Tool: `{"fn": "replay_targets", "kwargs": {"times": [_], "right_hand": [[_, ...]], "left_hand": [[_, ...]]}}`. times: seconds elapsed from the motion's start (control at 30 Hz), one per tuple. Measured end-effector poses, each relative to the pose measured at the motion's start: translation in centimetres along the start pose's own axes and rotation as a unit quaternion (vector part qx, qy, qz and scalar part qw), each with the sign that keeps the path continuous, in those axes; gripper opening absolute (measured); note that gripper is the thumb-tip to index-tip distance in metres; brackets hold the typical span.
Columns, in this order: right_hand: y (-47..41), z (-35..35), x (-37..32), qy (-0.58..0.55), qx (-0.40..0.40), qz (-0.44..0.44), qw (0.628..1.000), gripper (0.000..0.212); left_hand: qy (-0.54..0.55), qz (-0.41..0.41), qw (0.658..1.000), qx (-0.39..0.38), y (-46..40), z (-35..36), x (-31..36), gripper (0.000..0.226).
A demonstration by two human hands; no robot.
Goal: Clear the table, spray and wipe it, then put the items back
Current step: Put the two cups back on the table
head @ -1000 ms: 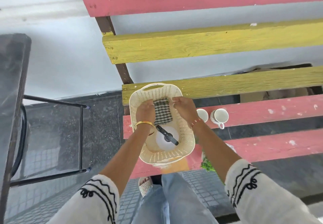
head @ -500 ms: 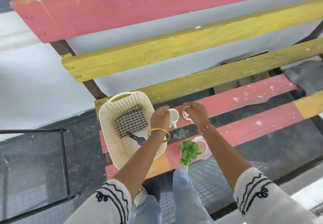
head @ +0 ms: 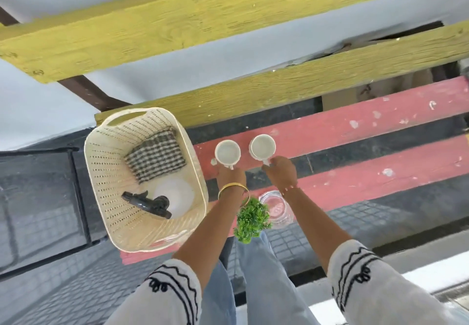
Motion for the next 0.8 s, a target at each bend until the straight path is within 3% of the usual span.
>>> {"fn": "replay_targets", "kwargs": {"times": [0.17, 0.3, 0.47, 0.57, 0.67, 0.8], "right_hand": [[-0.6, 0.8, 0.1, 0.018, 0.016, -0.020, 1.000, 0.016], [-0.9, 0.5, 0.2, 0.022, 0.032, -0.025, 0.999, 0.035], [-0.5, -0.1, -0.3, -0.002, 0.039, -0.030, 0.999, 0.030], [-0.4, -0.2, 0.1, -0.043, 0.052, -0.015, 0.998, 0.028], [0.7, -0.6, -0.1, -0.074, 0.103, -0.010, 0.992, 0.039], [3.6, -1.5, -3.0, -0.094, 0.147, -0.045, 0.984, 0.027]], "left_hand": [[-0.073, -0.033, 0.994, -0.070, -2.1, 1.0, -1.1, 0.040], [-0.098, -0.017, 0.994, -0.049, -3.0, 1.0, -1.9, 0.037], [-0.047, 0.055, 0.997, 0.004, -2.7, 0.5, -1.3, 0.033], [0.002, 0.055, 0.998, 0.012, -2.3, 0.3, -0.9, 0.027], [0.049, 0.050, 0.997, 0.023, -1.5, -0.4, -0.8, 0.024], [0.080, 0.094, 0.992, 0.034, 0.9, -2.9, 0.0, 0.022]]}}
Point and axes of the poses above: each hand's wrist, its own y-axis away from the middle knuckle, its own z-axis out of the palm, x = y × z, the point moved 8 cm from there along -y, towards the middle knuckle, and after that the axes turned 4 degrees about -z, right-handed, at the moved point
